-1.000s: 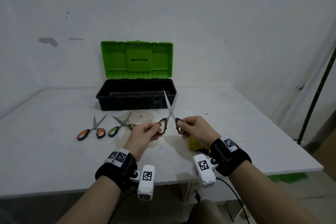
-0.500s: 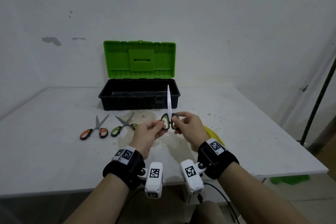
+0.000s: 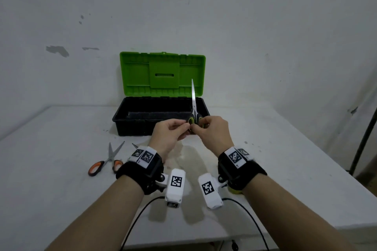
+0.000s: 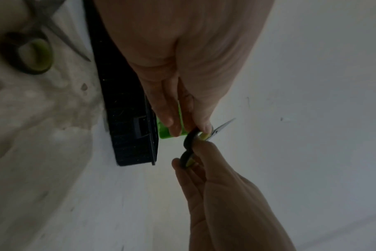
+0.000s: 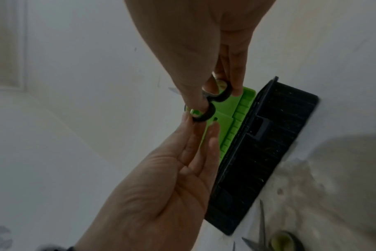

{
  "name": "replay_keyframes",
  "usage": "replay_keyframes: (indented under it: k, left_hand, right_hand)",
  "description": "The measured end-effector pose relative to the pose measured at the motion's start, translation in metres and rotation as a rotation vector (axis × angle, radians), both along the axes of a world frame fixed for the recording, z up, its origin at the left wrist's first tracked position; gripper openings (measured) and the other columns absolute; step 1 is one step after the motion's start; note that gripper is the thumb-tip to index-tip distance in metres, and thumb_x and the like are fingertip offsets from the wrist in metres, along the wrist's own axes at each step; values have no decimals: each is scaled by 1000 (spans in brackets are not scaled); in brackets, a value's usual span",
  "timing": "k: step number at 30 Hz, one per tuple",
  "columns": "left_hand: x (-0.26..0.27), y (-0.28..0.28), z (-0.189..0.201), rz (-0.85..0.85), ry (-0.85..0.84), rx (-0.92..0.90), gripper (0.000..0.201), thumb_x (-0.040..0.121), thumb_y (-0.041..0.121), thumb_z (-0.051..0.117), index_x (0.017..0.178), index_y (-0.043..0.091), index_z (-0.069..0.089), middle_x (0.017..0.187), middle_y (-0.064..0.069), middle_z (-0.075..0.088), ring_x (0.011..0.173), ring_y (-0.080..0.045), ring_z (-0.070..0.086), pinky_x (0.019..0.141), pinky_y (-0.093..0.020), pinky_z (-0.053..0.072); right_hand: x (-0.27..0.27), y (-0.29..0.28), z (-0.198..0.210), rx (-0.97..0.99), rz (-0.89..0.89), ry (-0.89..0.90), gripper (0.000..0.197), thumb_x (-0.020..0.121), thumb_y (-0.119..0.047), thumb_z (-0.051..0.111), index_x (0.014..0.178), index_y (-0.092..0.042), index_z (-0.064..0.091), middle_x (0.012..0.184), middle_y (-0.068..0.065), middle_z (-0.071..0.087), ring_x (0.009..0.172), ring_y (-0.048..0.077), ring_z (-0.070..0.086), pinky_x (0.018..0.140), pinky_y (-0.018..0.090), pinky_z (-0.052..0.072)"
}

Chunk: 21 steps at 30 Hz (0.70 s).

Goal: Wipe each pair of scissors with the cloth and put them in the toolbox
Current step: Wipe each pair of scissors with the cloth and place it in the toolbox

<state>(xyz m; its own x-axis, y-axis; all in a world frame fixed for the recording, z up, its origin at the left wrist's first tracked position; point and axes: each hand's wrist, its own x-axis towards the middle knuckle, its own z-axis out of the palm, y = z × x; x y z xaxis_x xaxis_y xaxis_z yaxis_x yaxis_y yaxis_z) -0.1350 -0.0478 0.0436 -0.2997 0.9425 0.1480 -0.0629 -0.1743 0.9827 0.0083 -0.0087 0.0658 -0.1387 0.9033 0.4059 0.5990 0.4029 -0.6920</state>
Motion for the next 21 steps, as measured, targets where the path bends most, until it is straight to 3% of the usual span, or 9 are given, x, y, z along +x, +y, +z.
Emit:
replay_keyframes:
  k: [3,7,10,12,16,18,21]
  left_hand:
    - [-32,20,15,59,106,24,6,93,21,67,95,20,72,95,-4,75,87,-16,72,78,-30,59]
    - [-117,49,15,235,338,40,9,93,31,66,101,28,69,103,2,72,99,-19,68,91,-41,56]
    - [-172,63,4,398,437,6,21,92,28,66,110,18,71,106,-5,72,103,-25,67,98,-46,52]
    - [-199,70,-4,466,480,-52,29,93,30,64,117,14,70,113,-10,71,106,-28,65,100,-47,50]
    - [-235,80,-24,489,485,-233,47,93,37,57,132,10,60,130,-16,63,116,-32,60,103,-51,47]
    - [-241,84,-32,476,442,-281,49,94,35,58,133,6,58,131,-17,62,118,-32,60,104,-50,47]
    - [-245,89,-40,468,418,-259,43,94,26,62,128,0,62,127,-17,65,116,-30,62,105,-48,46]
  right_hand:
    - [-3,30,18,-15,-41,-22,31,78,-34,73,65,-6,68,57,7,62,56,17,54,51,25,38]
    - [1,86,40,-92,-112,-117,35,78,-29,71,52,-10,59,45,1,48,45,13,45,37,17,30]
    - [-12,129,43,-184,-133,-232,36,80,-32,72,69,2,70,56,8,58,50,19,52,39,20,35]
    - [-30,148,39,-248,-121,-321,39,79,-37,74,79,2,70,69,10,66,59,21,62,42,21,40]
    - [-69,164,24,-314,-86,-536,45,81,-46,73,66,-8,52,67,4,57,70,23,60,51,26,44]
    - [-86,170,13,-328,-68,-604,47,81,-49,72,64,-11,49,67,3,55,64,20,56,58,28,45]
    - [-103,181,-3,-363,-45,-640,45,78,-49,73,65,-12,53,67,3,58,57,16,53,60,28,47]
